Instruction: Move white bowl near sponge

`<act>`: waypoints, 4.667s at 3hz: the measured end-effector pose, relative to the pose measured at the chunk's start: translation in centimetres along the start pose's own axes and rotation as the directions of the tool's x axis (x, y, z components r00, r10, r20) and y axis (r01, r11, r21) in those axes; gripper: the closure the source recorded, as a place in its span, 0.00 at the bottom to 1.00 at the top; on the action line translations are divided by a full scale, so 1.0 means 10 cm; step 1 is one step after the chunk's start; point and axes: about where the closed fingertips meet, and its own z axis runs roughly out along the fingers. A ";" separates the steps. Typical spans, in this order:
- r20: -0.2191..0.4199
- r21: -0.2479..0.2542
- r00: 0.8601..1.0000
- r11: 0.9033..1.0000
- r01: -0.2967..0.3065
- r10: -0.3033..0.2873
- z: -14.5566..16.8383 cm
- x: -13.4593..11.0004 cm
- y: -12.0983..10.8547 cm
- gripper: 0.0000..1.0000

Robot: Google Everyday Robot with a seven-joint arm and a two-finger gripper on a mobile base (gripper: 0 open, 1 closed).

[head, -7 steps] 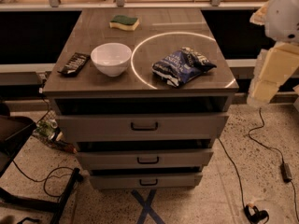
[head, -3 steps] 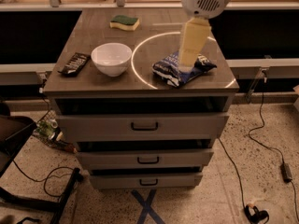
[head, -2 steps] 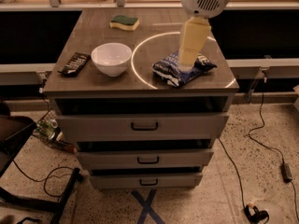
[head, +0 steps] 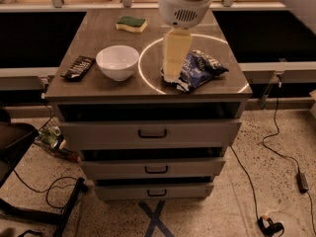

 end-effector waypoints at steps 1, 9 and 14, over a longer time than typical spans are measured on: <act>0.022 -0.034 1.000 0.999 0.019 -0.018 0.29 -0.25 0.12 0.00; 0.025 -0.232 0.986 0.958 0.168 -0.167 1.71 -1.24 0.56 0.31; -0.054 -0.241 0.983 0.958 0.156 -0.174 1.61 -1.06 -0.09 1.00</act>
Offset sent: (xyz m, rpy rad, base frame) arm 0.0221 0.0693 -0.0765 -0.0148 0.0601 0.0485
